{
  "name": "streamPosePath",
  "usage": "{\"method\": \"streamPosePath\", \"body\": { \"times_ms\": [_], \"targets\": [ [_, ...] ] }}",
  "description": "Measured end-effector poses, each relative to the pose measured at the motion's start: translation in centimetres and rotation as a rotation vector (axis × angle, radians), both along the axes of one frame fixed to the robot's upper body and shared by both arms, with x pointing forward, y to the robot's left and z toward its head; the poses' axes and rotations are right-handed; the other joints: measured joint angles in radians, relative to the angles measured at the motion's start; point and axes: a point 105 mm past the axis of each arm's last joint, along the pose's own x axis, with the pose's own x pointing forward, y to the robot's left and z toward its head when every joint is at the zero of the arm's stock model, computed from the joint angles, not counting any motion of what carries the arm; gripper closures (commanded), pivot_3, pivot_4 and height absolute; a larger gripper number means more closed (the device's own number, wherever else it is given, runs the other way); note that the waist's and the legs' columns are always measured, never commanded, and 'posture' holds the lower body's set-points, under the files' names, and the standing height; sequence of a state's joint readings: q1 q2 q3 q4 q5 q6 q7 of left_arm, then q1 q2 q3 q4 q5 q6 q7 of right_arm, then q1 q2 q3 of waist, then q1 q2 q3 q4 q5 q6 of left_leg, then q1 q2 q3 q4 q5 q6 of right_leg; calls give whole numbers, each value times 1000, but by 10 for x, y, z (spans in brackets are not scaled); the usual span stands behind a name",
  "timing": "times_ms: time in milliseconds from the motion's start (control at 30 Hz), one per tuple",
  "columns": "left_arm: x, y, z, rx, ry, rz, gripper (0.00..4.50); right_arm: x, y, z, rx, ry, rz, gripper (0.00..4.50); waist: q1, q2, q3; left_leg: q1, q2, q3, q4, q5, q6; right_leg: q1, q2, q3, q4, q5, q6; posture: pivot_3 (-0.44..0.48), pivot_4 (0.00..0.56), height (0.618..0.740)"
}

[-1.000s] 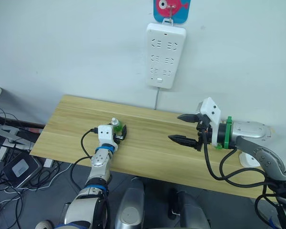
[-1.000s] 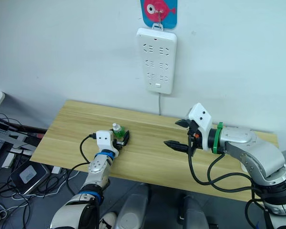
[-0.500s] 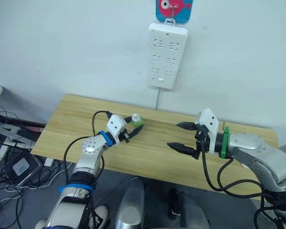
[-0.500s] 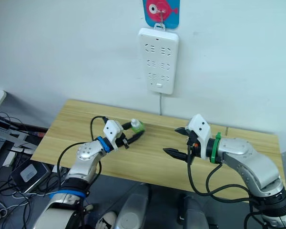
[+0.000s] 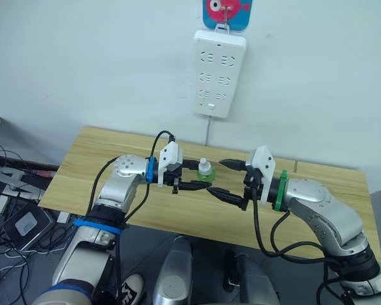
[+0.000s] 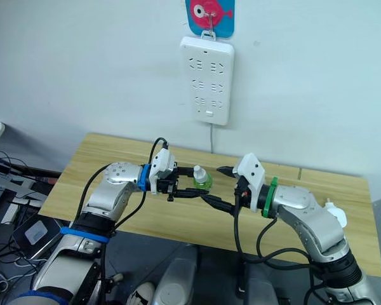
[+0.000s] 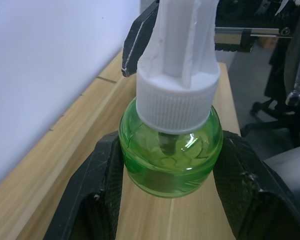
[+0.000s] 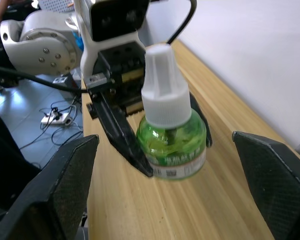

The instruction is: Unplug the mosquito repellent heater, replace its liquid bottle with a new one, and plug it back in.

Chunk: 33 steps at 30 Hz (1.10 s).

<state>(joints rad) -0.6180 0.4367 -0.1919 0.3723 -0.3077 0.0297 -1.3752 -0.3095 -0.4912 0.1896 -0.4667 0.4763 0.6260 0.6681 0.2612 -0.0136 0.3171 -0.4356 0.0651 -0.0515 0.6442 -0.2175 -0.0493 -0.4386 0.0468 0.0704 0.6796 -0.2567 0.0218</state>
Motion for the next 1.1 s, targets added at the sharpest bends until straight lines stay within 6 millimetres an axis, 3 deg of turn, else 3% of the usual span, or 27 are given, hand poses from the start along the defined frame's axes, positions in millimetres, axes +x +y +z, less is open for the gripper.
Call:
{"method": "streamPosePath", "body": {
  "times_ms": [233, 500, 600, 700, 1100],
  "targets": [
    [1, 0, -4, 19, 7, -21, 2288, 3, 14, 6, 45, -31, -15, 3175, -23, 0, 0, 0, 0, 0, 0, 1, -1, 0, 0, 0, 0, 0, 0, 318, 252, 740],
    [2, 2, -5, 30, 12, -18, 2288, 6, 16, 9, 26, -42, -26, 3175, -27, 0, -1, 0, 0, 0, 0, 1, -2, 0, 0, 0, 1, 1, -2, 330, 253, 740],
    [2, 2, -5, 31, 12, -19, 2288, 6, 16, 8, 24, -41, -22, 2555, -27, 0, -1, 0, 0, 0, 0, 1, -2, 0, 0, 0, 1, 1, -3, 336, 258, 740],
    [2, 1, -5, 31, 12, -22, 2288, 4, 18, 8, 22, -36, -4, 1536, -27, 0, -1, 0, 0, 0, 0, 1, -2, 0, 0, 0, 1, 1, -2, 336, 258, 740],
    [1, -1, -5, 26, 14, -31, 2288, 5, 23, 9, 36, -33, 5, 1536, -26, 0, -1, 0, 0, -1, 1, 1, -2, 0, 0, 0, 1, 2, -4, 341, 263, 740]
  ]
}}
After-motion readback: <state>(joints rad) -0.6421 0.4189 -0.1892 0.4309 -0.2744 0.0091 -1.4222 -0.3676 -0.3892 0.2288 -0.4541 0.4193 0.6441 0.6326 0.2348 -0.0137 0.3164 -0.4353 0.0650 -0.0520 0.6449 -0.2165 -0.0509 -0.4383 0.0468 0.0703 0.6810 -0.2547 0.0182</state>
